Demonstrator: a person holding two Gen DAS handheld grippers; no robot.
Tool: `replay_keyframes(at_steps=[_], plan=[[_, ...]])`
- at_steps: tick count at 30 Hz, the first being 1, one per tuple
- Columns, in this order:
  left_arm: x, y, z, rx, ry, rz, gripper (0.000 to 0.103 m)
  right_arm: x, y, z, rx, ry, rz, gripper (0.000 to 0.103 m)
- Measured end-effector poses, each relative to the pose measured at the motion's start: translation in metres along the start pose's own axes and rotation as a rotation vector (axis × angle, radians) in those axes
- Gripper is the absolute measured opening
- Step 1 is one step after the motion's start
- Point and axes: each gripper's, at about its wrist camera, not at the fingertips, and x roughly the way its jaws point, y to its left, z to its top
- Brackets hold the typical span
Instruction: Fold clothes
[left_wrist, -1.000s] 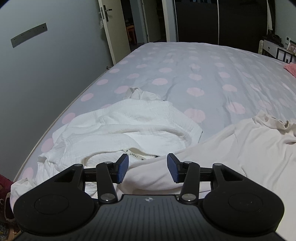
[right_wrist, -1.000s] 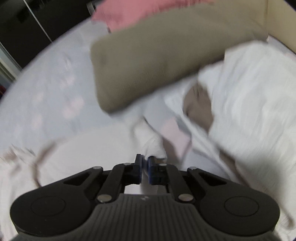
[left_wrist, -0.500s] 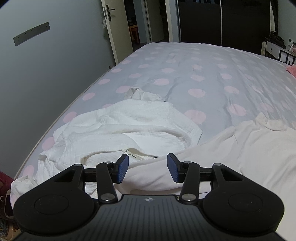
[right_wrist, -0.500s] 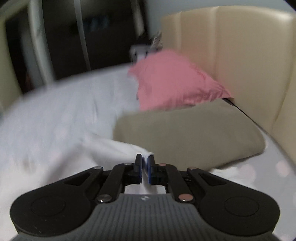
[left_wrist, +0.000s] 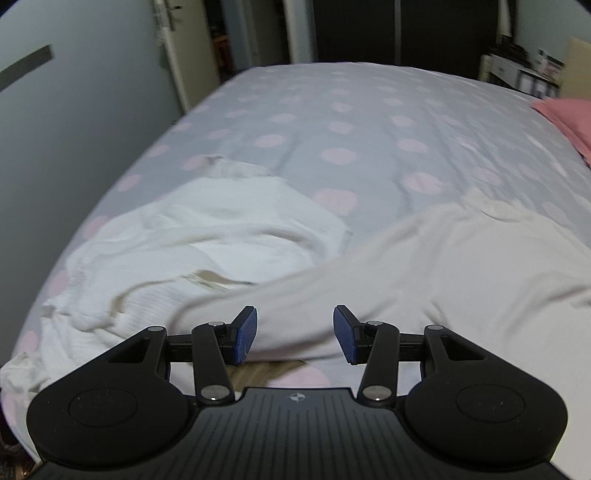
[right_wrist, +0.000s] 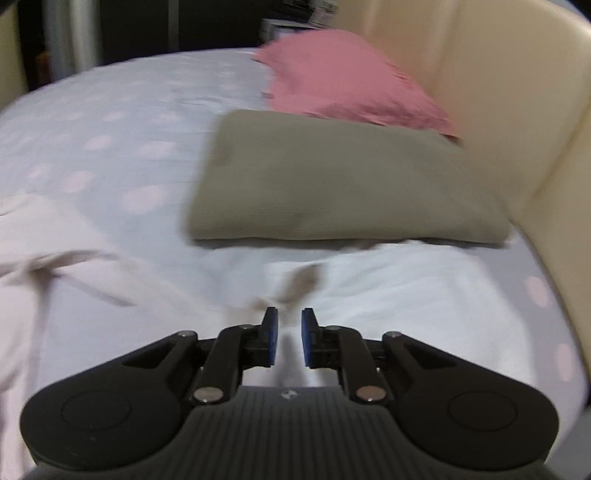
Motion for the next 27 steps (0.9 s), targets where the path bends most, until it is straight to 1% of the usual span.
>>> replay_keyframes(at_steps=[1,3,7,8,11,13,16,18,22,23,24,25,27], plan=[[-0.001,-0.006,-0.003,0.01,0.003,-0.017,0.044,-0.003,0.014,-0.003,-0.007,-0.004,0.043,0.024],[-0.005,-0.02,-0.011,0.036,0.007,-0.05,0.044,-0.008,0.045,-0.013,-0.04,0.02,0.112,0.027],[-0.014,-0.053,-0.032,0.12,0.006,-0.113,0.044,-0.017,0.107,-0.036,-0.113,0.077,0.242,0.027],[-0.016,-0.061,-0.038,0.14,0.005,-0.129,0.044,-0.02,0.121,-0.043,-0.117,0.094,0.284,0.027],[-0.022,-0.078,-0.057,0.175,0.013,-0.164,0.044,-0.021,0.156,-0.077,-0.112,0.183,0.407,0.027],[-0.025,-0.085,-0.07,0.177,0.02,-0.186,0.044,-0.018,0.169,-0.093,-0.113,0.225,0.444,0.027],[-0.029,-0.093,-0.09,0.172,0.04,-0.222,0.044,-0.014,0.186,-0.115,-0.115,0.283,0.488,0.034],[-0.032,-0.098,-0.104,0.172,0.055,-0.241,0.044,-0.008,0.189,-0.122,-0.092,0.321,0.51,0.037],[-0.037,-0.105,-0.128,0.165,0.072,-0.255,0.044,-0.003,0.199,-0.137,-0.096,0.39,0.545,0.037],[-0.037,-0.106,-0.134,0.163,0.081,-0.259,0.044,-0.002,0.202,-0.141,-0.101,0.406,0.554,0.034],[-0.037,-0.108,-0.14,0.161,0.089,-0.263,0.044,-0.002,0.205,-0.144,-0.112,0.419,0.56,0.019],[-0.038,-0.111,-0.146,0.162,0.098,-0.267,0.044,-0.004,0.208,-0.146,-0.128,0.42,0.562,0.011],[-0.041,-0.115,-0.158,0.173,0.11,-0.271,0.044,-0.011,0.212,-0.147,-0.158,0.401,0.564,0.007]])
